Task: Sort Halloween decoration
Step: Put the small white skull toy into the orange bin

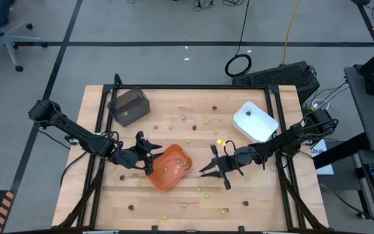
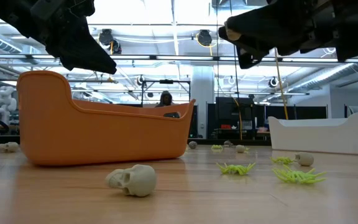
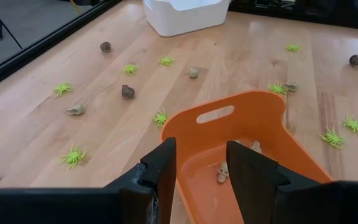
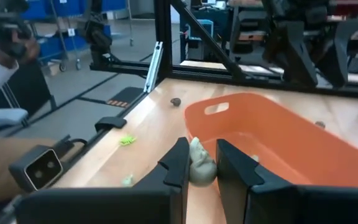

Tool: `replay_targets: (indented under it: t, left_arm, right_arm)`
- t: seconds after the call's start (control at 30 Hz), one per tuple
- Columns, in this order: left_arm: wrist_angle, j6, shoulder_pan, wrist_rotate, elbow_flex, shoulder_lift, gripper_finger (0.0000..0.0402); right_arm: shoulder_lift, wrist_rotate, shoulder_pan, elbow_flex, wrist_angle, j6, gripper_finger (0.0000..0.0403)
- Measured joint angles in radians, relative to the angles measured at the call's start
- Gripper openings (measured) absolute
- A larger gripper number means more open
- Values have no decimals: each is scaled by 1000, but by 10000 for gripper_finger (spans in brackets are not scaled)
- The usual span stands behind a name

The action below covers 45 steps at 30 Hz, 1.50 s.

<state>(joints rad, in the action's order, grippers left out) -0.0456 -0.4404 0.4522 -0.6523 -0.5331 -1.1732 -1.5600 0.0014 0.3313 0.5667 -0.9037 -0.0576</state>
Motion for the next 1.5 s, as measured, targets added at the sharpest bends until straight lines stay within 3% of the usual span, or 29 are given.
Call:
replay_targets:
  t: [0.37,0.57,0.83,1.0,1.5]
  left_arm:
    - [0,-1,0,0,0,0,144]
    - [0,-1,0,0,0,0,144]
    - [0,-24,0,-8,0,0,144]
    - [0,-24,0,-18,0,0,144]
    - [1,-24,0,-34,0,0,144]
  right_arm:
    - [0,1,0,0,6,-134,43]
    - [0,5,0,0,6,-120,43]
    - [0,216,-13,0,-5,-56,43]
    - [-11,237,-37,49,0,-61,43]
    - [-284,234,-79,290,33,-69,43]
